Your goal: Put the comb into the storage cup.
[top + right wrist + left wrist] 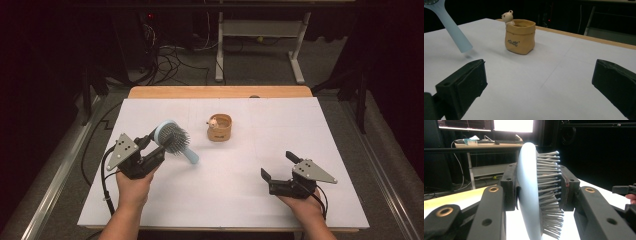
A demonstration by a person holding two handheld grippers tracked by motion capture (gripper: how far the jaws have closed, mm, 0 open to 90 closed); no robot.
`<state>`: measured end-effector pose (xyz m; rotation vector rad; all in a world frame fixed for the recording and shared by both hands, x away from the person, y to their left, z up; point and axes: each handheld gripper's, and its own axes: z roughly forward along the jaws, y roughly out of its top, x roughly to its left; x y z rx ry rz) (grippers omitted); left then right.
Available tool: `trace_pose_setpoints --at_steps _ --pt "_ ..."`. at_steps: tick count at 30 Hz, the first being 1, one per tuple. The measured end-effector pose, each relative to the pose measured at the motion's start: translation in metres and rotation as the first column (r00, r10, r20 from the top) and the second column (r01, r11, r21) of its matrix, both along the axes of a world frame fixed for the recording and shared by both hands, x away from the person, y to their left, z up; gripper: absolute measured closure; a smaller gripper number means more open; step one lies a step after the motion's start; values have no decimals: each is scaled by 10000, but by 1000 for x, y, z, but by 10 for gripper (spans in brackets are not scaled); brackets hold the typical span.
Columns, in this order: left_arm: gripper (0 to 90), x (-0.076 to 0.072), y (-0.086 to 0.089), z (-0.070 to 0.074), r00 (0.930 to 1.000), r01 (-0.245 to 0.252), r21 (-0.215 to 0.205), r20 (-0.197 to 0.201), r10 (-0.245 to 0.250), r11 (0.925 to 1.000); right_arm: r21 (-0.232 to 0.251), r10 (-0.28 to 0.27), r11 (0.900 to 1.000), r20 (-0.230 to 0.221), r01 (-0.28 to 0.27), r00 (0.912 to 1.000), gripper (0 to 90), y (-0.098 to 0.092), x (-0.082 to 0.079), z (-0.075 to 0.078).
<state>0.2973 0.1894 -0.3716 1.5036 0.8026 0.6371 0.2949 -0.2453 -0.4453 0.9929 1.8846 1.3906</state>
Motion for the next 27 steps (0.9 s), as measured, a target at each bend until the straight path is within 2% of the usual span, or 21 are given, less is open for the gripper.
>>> trace_pose_setpoints --at_steps 6,17,27 --pt "588 2 -1 1 10000 -16 -87 -4 16 10000 35 -220 9998 25 220 9998 0 -10 -2 -1" --pt "587 9 -10 6 9999 154 -325 -38 -156 9994 60 -273 9996 38 273 9996 0 -11 -1 -2" --pt "587 17 -21 10 9995 315 -412 102 -311 9987 136 -345 9993 46 345 9994 0 -14 -3 -2"
